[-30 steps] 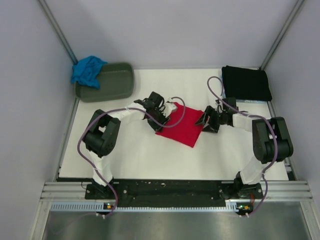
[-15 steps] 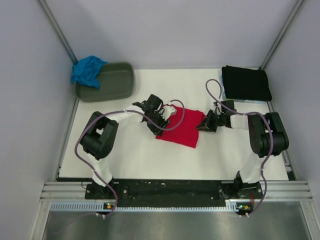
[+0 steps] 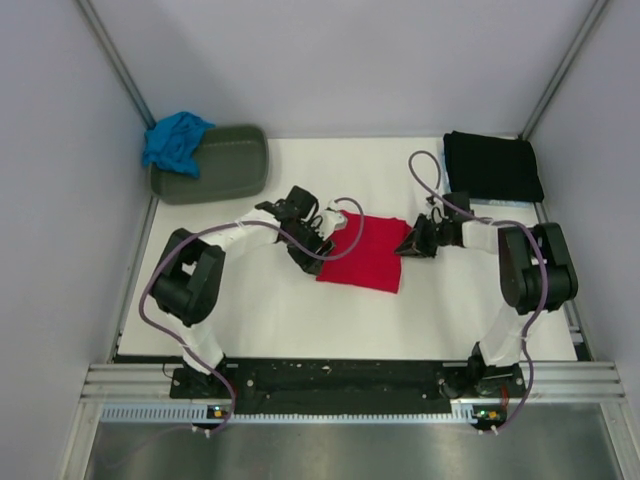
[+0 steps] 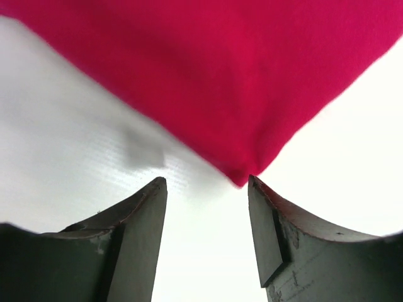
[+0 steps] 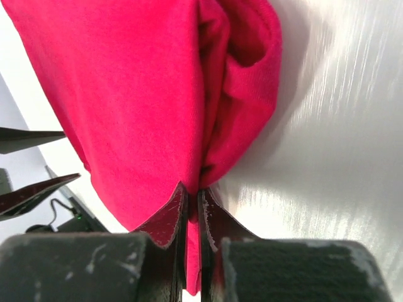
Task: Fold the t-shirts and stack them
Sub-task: Put the neatly folded tshirt into the corner of the board with the right arm
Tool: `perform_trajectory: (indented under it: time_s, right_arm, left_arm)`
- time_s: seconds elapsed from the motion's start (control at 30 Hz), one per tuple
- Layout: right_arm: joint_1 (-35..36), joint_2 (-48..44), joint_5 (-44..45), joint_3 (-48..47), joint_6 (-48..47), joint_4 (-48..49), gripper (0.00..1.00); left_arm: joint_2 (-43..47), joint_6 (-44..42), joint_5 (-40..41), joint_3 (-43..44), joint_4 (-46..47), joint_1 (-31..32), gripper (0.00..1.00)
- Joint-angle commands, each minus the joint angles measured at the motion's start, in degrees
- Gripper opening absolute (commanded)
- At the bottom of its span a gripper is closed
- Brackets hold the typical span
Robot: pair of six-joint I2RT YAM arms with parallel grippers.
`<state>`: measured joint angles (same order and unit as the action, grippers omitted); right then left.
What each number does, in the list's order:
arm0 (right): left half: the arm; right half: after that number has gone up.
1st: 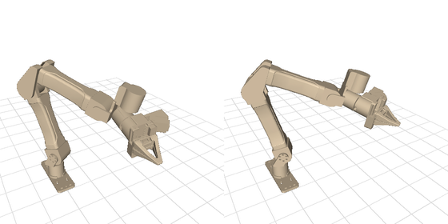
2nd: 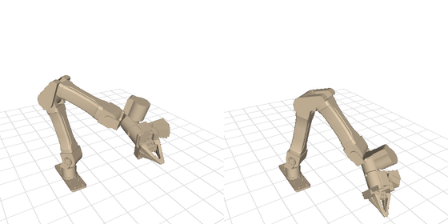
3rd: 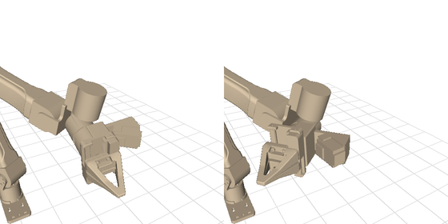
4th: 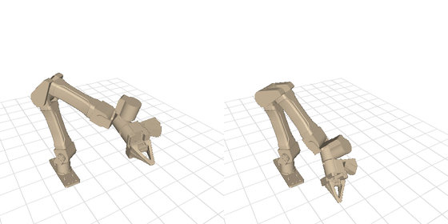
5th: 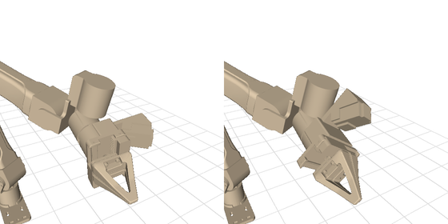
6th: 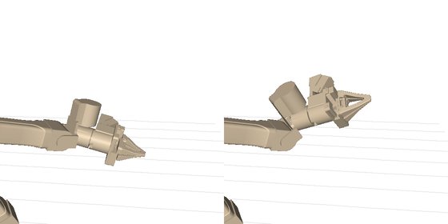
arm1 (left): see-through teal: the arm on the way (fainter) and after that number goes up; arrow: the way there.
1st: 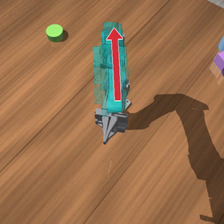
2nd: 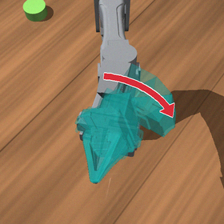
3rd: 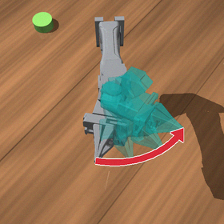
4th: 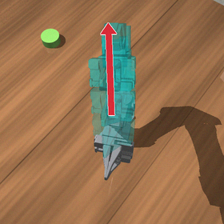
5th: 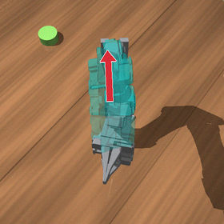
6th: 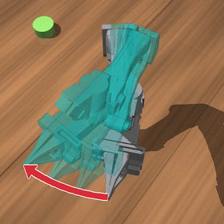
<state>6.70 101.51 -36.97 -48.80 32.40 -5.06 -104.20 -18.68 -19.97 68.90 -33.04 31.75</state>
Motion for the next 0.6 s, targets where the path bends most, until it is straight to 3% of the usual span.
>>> perform_trajectory:
  time_s: [0.0,0.27,0.57]
  right_arm:
    - [-0.55,-0.79,4.62,-7.27,-9.36,-8.54,0.00]
    - [-0.37,1.49,14.98,-22.46,-22.63,-24.80,0.00]
    - [0.07,8.25,29.40,-41.98,-32.05,-38.00,0.00]
  left_arm:
    - [5.94,-1.97,-1.13,2.81,-2.29,-2.65,0.59]
    - [8.22,-3.29,1.51,5.19,-2.82,-10.03,0.61]
    - [9.11,-4.53,3.88,4.92,-2.73,-10.92,0.61]
